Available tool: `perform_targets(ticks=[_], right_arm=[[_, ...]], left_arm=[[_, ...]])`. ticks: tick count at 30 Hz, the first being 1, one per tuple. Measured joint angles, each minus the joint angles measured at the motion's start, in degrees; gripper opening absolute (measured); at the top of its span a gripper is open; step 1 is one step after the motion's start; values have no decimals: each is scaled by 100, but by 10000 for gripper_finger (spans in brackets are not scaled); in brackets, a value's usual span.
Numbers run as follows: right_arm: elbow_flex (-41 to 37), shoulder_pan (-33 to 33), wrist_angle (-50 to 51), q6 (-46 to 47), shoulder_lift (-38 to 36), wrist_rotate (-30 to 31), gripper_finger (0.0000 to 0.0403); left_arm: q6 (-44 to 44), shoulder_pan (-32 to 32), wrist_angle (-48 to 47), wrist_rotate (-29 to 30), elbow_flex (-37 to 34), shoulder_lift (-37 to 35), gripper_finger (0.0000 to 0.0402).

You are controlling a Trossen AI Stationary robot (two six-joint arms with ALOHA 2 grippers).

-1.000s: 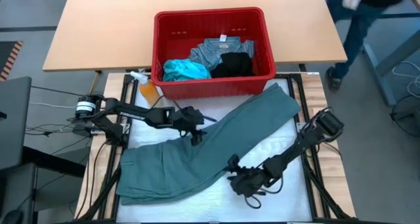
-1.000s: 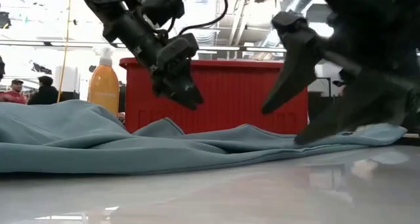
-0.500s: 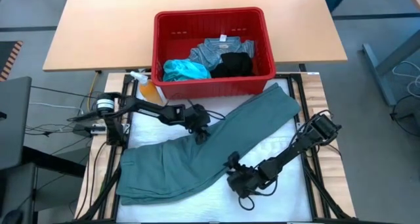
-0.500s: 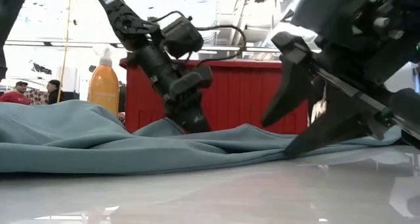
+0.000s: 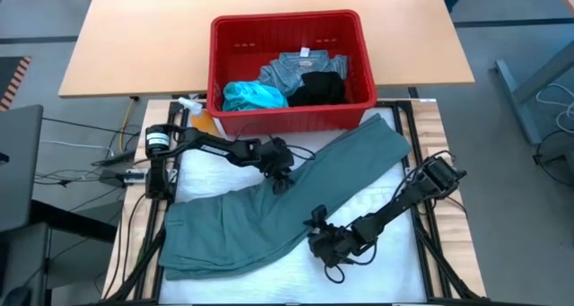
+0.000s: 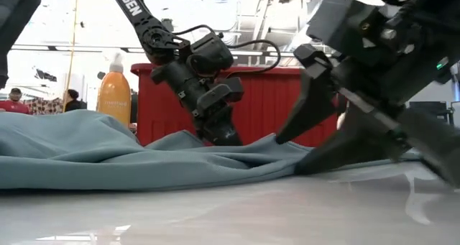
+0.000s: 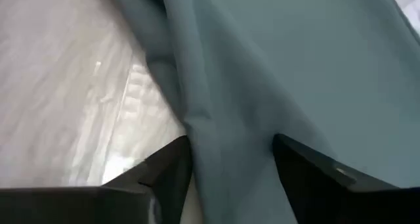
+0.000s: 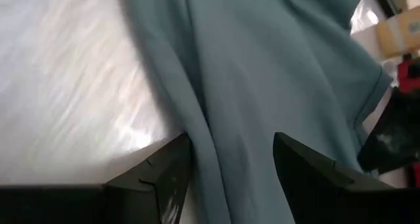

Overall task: Fold Laundry from Bin
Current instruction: Fold the gray pants

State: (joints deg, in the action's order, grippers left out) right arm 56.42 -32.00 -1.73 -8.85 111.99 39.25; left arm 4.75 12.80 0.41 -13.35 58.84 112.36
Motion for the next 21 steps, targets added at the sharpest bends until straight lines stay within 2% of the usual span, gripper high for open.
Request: perform_targets(ticks=[6,9,10,15,16,18,21], right_arm=[[27,190,-594,-307,231,-93,227],[18,280,-508,-227,235,-236,187],[18,296,-468,-199,237,-275,166],[13,260,-41,169,163,-330,38],[13,248,87,232,98,-323,24],[0,209,377,287,-63,-128,23],[-55,71,955,276,-419,689,30]], left_arm=[[-4,61,-262,-54,5,2,91],[1,81,-275,-275,-4,11,23],[3,79,-291,-308,-5,11,13],[-114,91,-347,-640,-17,-32,2],[-114,115,-330,-813,-28,-56,2],[-113,143,-350,-1073,-49,-158,1],[-117,163,-480,-1399,-84,-462,1]])
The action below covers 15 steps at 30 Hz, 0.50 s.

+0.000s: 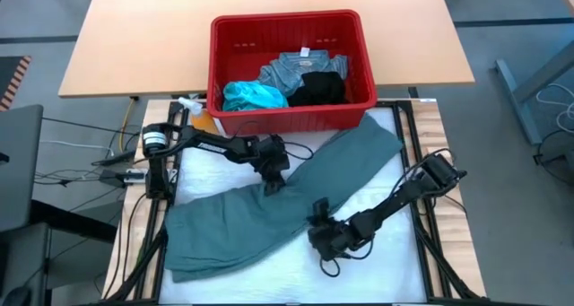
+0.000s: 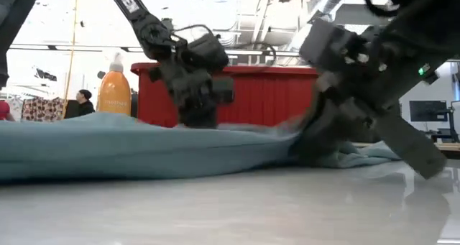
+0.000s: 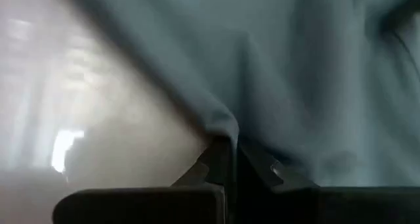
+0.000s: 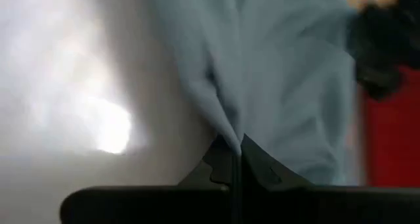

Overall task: Fold Laundry from Bin
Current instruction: Fold the gray pants

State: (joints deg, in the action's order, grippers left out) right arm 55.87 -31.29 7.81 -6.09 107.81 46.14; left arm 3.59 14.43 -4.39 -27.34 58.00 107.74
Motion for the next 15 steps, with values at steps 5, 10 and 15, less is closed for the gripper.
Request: perform_targets(ticks=[5,10,15], right_arm=[[40,-176,606,-28,-906,985,23],[31,-153,516,-278,-1600,1012,23],[33,-157,103,-1386,-2119,1127,23]], left_arm=[[-60,82,164,-89,24,-836,0],[207,47,660,-39,25,-1717,0],[486,16,744,169,37,-2591,0]])
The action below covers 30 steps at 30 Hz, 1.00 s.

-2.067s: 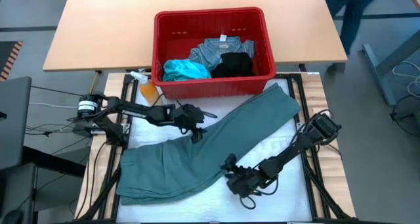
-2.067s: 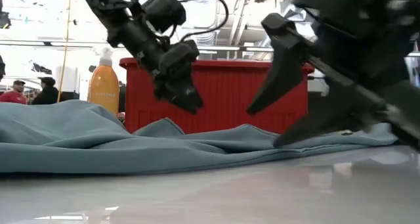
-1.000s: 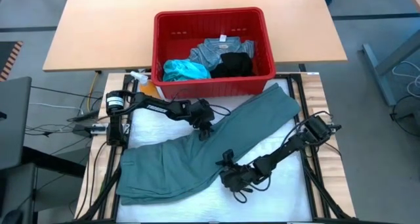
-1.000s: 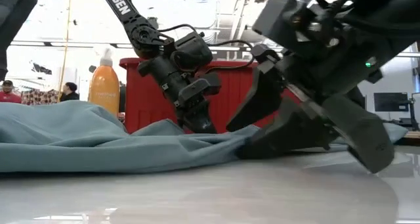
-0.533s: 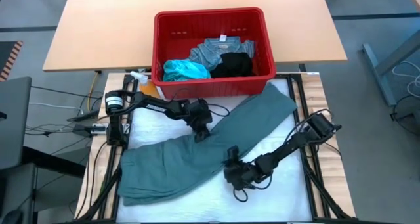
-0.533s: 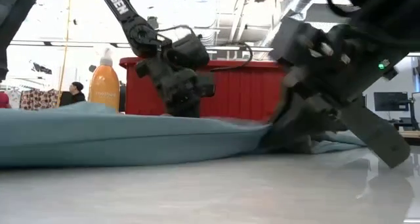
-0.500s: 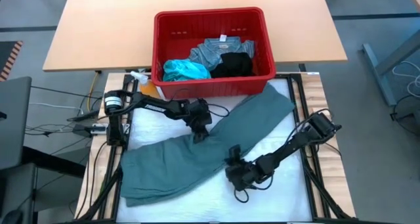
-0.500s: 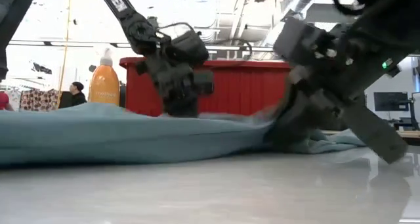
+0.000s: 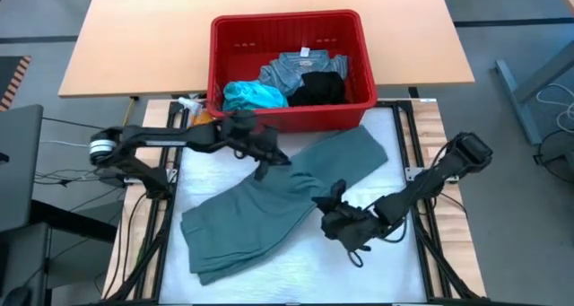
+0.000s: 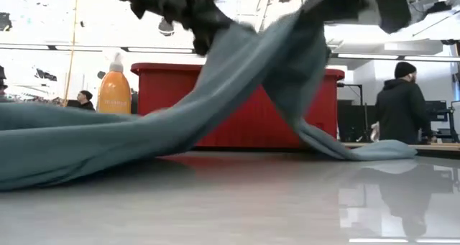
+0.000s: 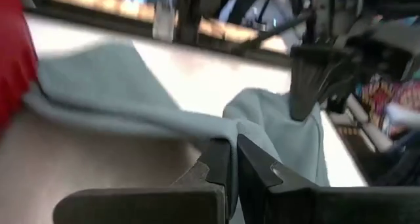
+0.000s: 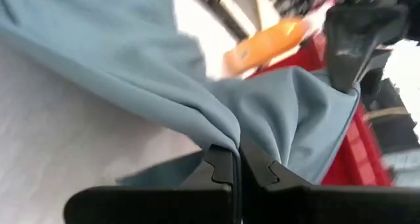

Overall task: Fold Laundry from Bin
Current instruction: Fold the gray pants

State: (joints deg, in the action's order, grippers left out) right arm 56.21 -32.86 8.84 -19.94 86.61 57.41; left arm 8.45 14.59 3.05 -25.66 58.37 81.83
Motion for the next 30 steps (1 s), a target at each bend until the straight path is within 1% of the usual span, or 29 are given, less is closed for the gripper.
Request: perform_targets(ticks=[4,7,10,13,15,18,22,25,27,30], right_arm=[[4,0,-769,-1173,-514,-17,23],[4,-5,-1422,-2179,-846,-56,23],[4,-17,-2325,-3425,-1164,-72,23],[4,-14,-3102,-4250,-1459,-354,23],[5,12,-3501,-4489,-1634,-628,23],[17,126,-3872,-4606,-1825,-1154,23],[129,321,-4111,-4466,-1911,-1668,23],[331,424,-4149,-4417,-1911,-1795,23],[517,426,-4149,-4417,-1899,-1818,23],[816,390,-4009,-4486,-1887,-1827,23]], left_arm=[[425,-56,141,134,2,-649,0],[729,-119,120,466,3,-1047,0],[1058,-113,84,771,19,-1420,0],[1387,-73,-121,985,283,-1711,0],[1609,-39,-363,1027,607,-1799,0],[1752,-36,-799,1289,1177,-1797,0],[1806,-37,-1276,1293,2037,-1504,0],[1801,-37,-1635,1158,2699,-1191,0],[1794,-37,-2029,1032,3150,-985,0],[1582,-37,-2604,1011,3731,-701,0]])
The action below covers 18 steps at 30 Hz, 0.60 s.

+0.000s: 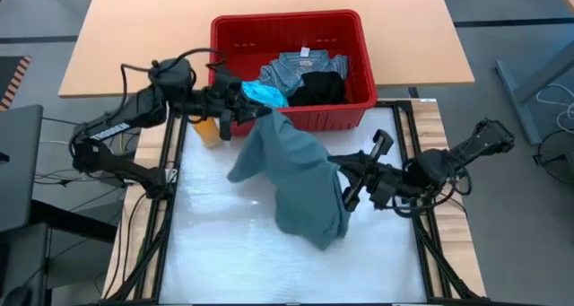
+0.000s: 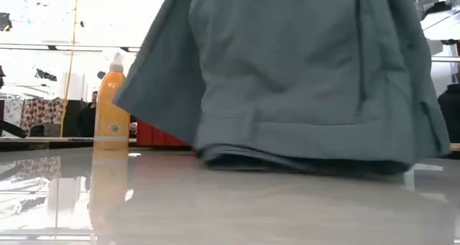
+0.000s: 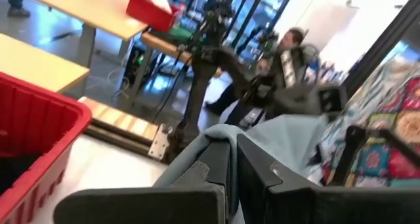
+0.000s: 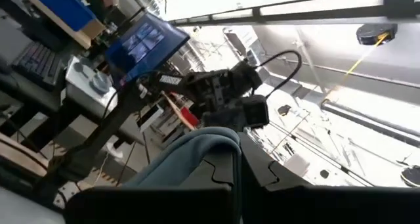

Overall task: Fold Laundry from Bin
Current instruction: Fold the gray pants

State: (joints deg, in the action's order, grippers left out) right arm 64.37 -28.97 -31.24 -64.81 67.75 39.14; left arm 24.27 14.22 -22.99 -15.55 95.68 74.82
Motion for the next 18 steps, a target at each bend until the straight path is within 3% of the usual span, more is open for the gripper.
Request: perform_targets(ticks=[5,10,14,18], right_arm=[[318,-143,859,6,-121,409,23],[207,-291,1548,502,-532,629,23],[29,-298,1941,976,-947,638,23],[-4,-164,2447,1376,-1051,588,23]], left_arm=[[-420,-2,-730,196,277,130,0],[-716,-24,-1433,795,238,134,0],[-682,-273,-799,777,-61,182,8],[-874,-405,-728,728,-194,257,45]])
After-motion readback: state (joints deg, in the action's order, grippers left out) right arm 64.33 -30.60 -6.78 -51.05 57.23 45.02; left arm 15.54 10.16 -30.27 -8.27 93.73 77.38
